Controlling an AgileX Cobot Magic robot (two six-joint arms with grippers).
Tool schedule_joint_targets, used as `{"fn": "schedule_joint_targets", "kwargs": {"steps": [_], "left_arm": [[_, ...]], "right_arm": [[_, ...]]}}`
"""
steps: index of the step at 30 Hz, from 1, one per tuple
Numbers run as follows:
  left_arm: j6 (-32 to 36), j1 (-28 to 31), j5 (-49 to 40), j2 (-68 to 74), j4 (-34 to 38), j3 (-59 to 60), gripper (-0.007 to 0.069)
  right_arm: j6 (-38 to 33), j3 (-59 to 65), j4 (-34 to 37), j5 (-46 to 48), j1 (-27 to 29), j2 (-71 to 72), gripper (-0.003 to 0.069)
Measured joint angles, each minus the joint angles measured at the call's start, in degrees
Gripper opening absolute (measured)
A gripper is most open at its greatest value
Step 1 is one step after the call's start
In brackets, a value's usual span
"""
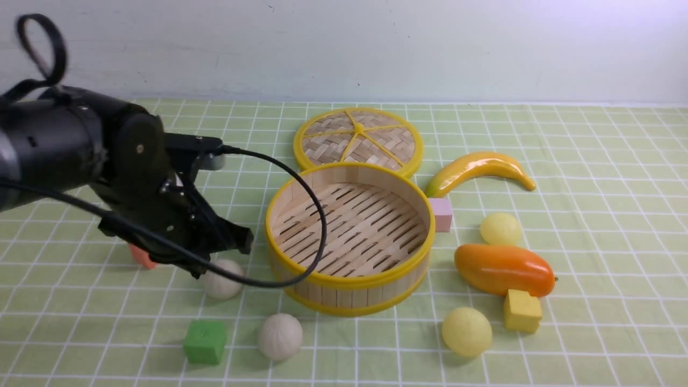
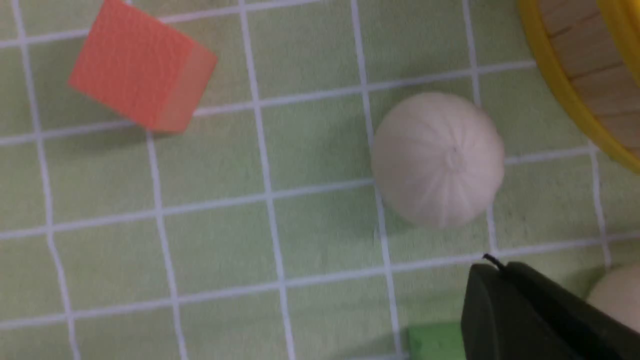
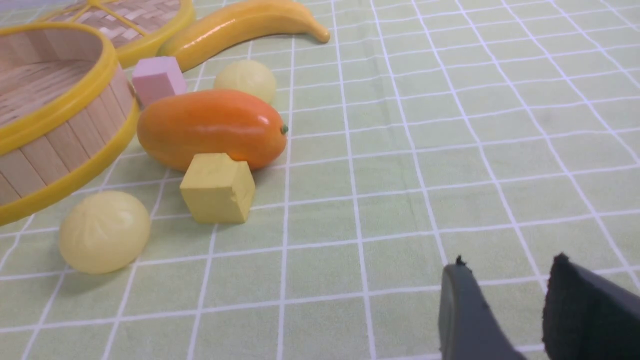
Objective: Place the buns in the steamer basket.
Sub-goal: Use the left arm to grab a steamed stuffed bun, then use the left arm to put the steamed stuffed bun into the steamer
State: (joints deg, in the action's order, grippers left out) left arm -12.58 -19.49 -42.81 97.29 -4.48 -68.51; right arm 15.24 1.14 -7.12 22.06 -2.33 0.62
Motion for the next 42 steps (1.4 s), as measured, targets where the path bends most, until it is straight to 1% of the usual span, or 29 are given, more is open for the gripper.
{"fn": "schedule_joint_targets", "kwargs": {"steps": [4,8,9,10,13,17,20,23,26,28,31,34,36,39,42], "left_arm": [[0.8,0.0,0.6,4.7,-0.4,-3.6,0.007],[0.8,0.0,0.7,8.3,-2.4,-6.4,0.0198],[0.7,0.0,0.7,8.6,-2.6,-6.5,0.0204],[0.7,0.0,0.9,9.4,-2.8,-7.2,0.0238],[0.7,0.0,1.5,11.3,-2.8,-8.3,0.0272],[0.7,0.0,2.1,13.0,-2.9,-8.6,0.0277],[0.7,0.0,2.5,14.3,-3.0,-8.6,0.0251],[0.7,0.0,2.6,14.4,-3.0,-8.7,0.0196],[0.7,0.0,0.3,13.6,-3.0,-9.1,0.0045],[0.7,0.0,-2.1,11.8,-2.6,-9.5,-0.0008],[1.0,0.0,-4.4,9.0,-1.3,-10.3,-0.0012],[4.2,-1.0,-4.8,3.9,2.7,-13.6,-0.0012],[7.5,-2.9,-3.5,3.0,5.8,-17.0,-0.0012],[9.2,-4.7,-1.8,5.5,8.2,-21.4,-0.0012],[9.3,-5.0,-1.6,9.6,8.4,-24.1,-0.0012]], "right_arm": [[0.0,0.0,0.0,0.0,0.0,0.0,0.0239],[0.0,0.0,0.0,0.0,0.0,0.0,0.0239],[0.0,0.0,0.0,0.0,0.0,0.0,0.0239],[0.0,0.0,0.0,0.0,0.0,0.0,0.0239],[0.0,0.0,0.0,0.0,0.0,0.0,0.0239],[0.0,0.0,0.0,0.0,0.0,0.0,0.0239],[0.0,0.0,0.0,0.0,0.0,0.0,0.0239],[0.0,0.0,0.0,0.0,0.0,0.0,0.0239],[0.0,0.0,0.0,0.0,0.0,0.0,0.0239],[0.0,0.0,0.0,0.0,0.0,0.0,0.0239],[0.0,0.0,0.0,0.0,0.0,0.0,0.0239],[0.0,0.0,0.0,0.0,0.0,0.0,0.0239],[0.0,0.0,0.0,0.0,0.0,0.0,0.0239],[0.0,0.0,0.0,0.0,0.0,0.0,0.0239],[0.0,0.0,0.0,0.0,0.0,0.0,0.0239]]}}
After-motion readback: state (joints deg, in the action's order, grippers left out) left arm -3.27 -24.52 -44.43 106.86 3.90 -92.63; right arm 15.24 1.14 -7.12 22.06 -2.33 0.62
